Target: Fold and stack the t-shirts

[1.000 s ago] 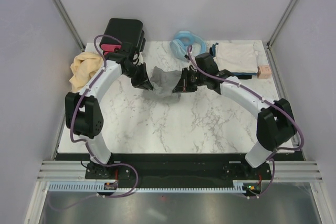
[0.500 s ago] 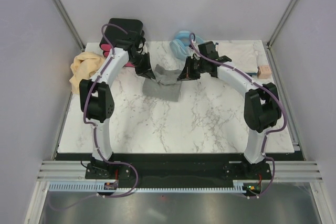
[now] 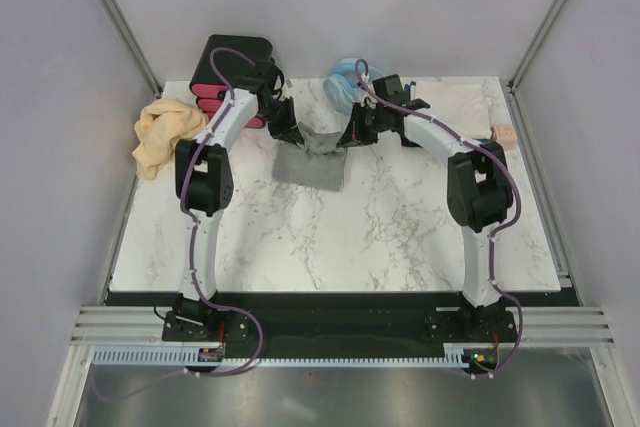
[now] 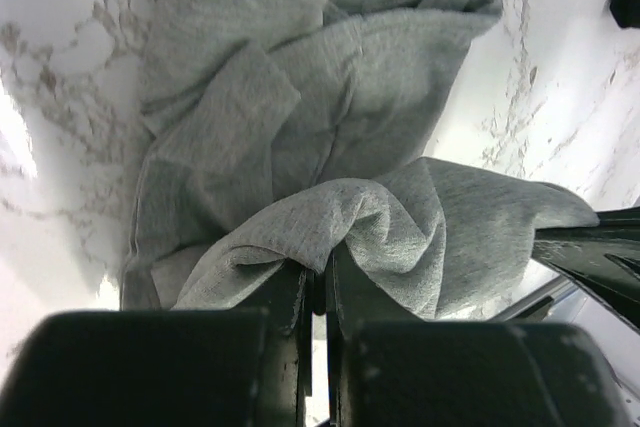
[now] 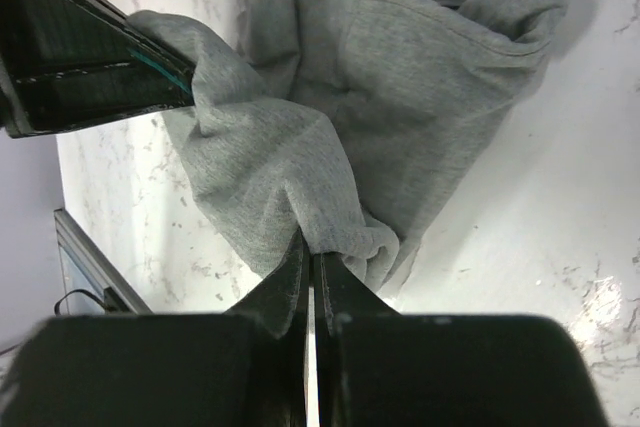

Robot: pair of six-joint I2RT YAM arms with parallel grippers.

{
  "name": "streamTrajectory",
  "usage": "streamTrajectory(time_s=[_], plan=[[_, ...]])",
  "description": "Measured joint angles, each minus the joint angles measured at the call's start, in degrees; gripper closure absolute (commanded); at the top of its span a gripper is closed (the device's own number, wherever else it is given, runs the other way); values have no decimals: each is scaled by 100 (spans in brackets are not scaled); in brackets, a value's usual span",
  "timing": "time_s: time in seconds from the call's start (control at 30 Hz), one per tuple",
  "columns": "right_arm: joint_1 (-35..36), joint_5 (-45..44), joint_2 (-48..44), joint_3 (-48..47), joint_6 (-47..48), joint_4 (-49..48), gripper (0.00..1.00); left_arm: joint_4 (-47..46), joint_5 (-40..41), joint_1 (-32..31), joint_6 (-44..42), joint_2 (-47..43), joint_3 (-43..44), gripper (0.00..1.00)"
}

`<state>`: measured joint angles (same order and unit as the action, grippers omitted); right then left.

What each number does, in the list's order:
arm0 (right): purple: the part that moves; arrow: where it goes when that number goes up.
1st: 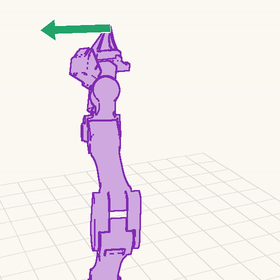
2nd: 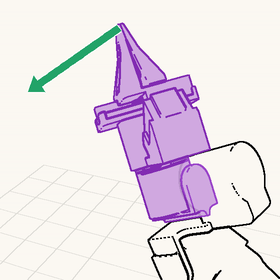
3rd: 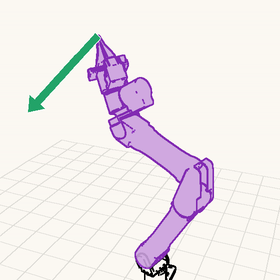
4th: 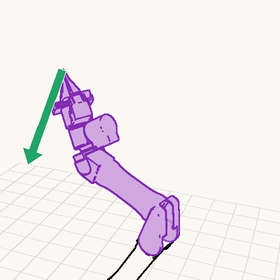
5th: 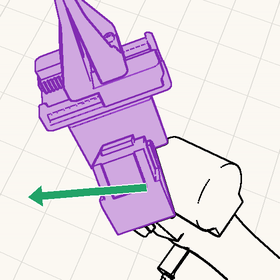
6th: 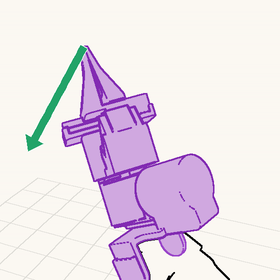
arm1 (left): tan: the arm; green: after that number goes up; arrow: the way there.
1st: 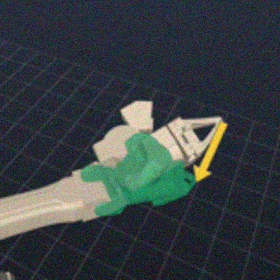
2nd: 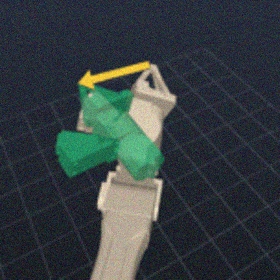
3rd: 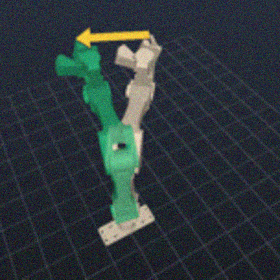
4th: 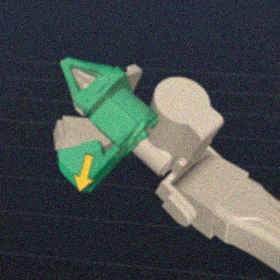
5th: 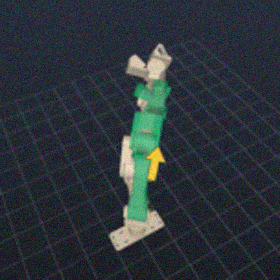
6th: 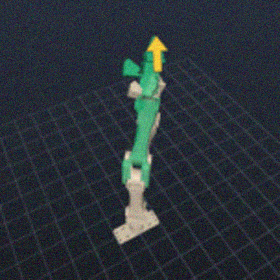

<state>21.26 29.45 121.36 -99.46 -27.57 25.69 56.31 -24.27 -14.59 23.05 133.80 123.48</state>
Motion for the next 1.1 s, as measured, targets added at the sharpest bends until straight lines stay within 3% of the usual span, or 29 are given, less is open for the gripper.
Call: streamTrajectory(time_s=[0.23, 0.4, 0.97, 1.1], plan=[[-15, -334, 525, -107, 83, -24, 96, -302, -28, 2, 26, 446, 179, 89], [-15, -599, 680, -116, 76, -238, 77, -479, 15, 0, 90, 566, 181, 77], [-87, -885, 881, -938, -267, -820, 69, -721, 785, 0, 149, 560, 238, 60], [-125, -887, 914, -1097, -369, -844, 69, -719, 1091, 0, 146, 468, 236, 51]])
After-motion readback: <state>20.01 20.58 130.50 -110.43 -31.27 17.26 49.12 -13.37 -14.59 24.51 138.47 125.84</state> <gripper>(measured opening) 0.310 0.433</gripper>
